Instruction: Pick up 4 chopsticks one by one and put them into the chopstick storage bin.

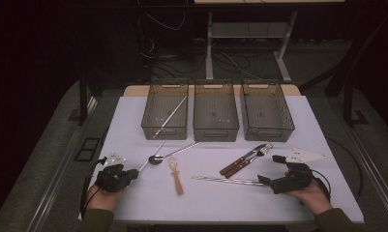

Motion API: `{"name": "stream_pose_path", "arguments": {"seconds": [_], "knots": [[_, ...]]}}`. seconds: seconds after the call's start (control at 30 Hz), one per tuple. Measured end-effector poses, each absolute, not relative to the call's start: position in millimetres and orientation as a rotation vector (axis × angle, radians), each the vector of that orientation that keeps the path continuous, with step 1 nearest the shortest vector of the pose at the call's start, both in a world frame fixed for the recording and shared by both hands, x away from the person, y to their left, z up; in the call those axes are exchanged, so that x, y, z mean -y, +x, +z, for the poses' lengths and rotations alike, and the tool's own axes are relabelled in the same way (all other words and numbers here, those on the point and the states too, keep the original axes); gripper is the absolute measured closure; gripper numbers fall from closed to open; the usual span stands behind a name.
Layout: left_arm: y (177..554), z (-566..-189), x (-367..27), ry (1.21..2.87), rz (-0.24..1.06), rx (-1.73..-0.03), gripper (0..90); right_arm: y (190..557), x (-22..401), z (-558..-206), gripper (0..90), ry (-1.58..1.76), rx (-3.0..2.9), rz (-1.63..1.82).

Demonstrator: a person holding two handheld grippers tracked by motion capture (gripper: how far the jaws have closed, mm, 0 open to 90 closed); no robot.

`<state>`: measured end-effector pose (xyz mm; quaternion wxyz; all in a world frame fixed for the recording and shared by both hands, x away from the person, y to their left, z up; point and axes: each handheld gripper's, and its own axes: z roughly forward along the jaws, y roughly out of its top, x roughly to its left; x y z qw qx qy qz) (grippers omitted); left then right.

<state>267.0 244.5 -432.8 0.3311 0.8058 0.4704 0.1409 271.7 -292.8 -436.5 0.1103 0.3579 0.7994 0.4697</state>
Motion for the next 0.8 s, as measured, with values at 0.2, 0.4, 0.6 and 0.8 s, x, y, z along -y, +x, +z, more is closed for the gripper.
{"name": "stream_pose_path", "arguments": {"seconds": [0.2, 0.4, 0.6, 0.8], "knots": [[267, -427, -250, 2.099, 0.357, -1.212, 84.4, 272, 293, -436, 0.8, 1.051, -2.348, 1.381], [267, -422, -252, 2.092, 0.361, -1.200, 84.4, 272, 293, -437, 0.8, 1.053, -2.348, 1.380], [267, -417, -255, 2.069, 0.368, -1.193, 84.3, 272, 293, -437, 0.8, 1.056, -2.347, 1.381], [269, -411, -254, 2.046, 0.367, -1.170, 84.3, 272, 293, -437, 0.8, 1.061, -2.344, 1.380]]}}
